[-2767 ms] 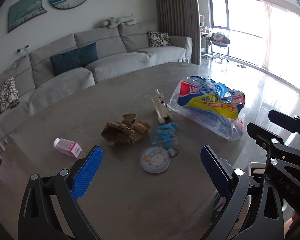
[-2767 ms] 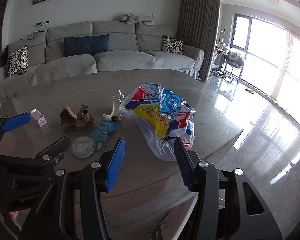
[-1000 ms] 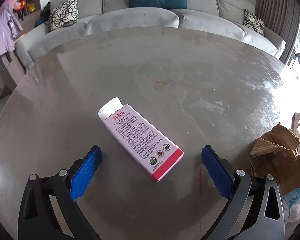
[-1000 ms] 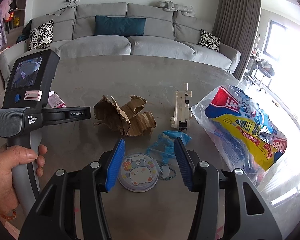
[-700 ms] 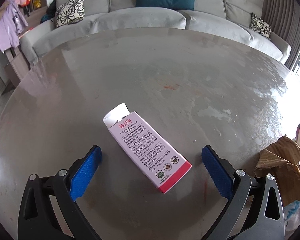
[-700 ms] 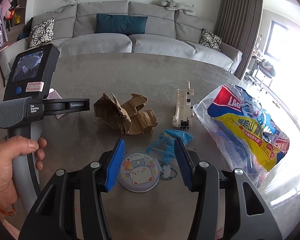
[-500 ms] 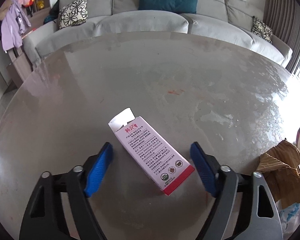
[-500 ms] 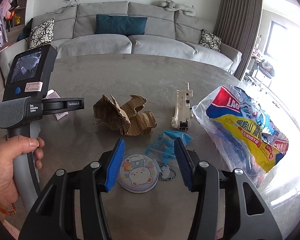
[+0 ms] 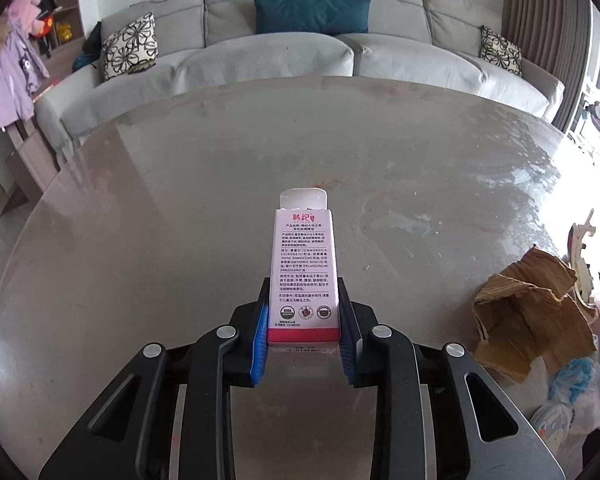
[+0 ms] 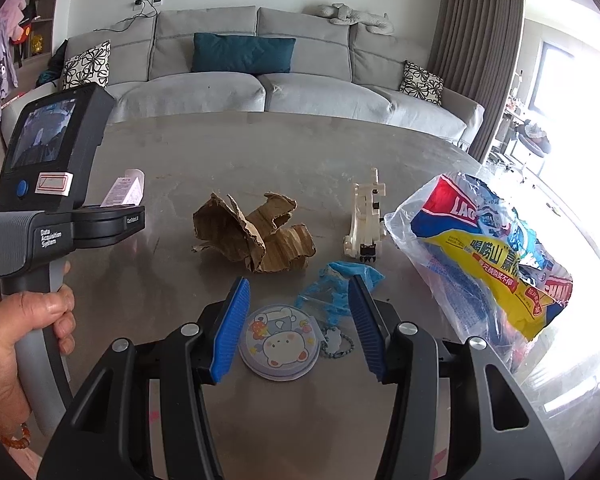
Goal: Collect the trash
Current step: 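Grasp the brown torn cardboard with the right gripper while the left holds the carton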
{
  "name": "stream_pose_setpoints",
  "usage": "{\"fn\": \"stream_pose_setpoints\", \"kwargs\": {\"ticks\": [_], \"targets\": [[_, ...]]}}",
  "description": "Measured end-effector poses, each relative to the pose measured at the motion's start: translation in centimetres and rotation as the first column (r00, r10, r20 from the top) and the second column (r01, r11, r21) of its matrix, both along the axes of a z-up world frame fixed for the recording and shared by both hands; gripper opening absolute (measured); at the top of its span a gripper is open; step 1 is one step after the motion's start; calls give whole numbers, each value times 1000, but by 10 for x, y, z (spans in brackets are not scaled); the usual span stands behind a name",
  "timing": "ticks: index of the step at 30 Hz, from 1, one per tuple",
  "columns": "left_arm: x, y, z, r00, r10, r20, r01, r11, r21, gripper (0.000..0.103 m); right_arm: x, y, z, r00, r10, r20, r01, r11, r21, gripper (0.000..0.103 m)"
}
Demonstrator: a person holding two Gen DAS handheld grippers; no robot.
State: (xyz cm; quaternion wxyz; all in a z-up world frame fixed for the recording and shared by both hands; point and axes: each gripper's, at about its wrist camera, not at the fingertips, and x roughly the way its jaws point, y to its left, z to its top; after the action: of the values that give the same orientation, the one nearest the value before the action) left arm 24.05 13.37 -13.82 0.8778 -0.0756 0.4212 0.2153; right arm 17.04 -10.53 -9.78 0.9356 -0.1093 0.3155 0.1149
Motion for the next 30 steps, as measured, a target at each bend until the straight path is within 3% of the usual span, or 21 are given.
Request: {"fn": "stream_pose_setpoints", "kwargs": {"ticks": [13,30], "targets": [[-30,-11,35,991,-114,70,113,993,21,30,4,5,9,1000,-2,13,2,1000,7,52],[-24,-5,27,986,-157,53,156,987,35,30,61,49,-8,998,58,-28,-59,997,-44,47]]}}
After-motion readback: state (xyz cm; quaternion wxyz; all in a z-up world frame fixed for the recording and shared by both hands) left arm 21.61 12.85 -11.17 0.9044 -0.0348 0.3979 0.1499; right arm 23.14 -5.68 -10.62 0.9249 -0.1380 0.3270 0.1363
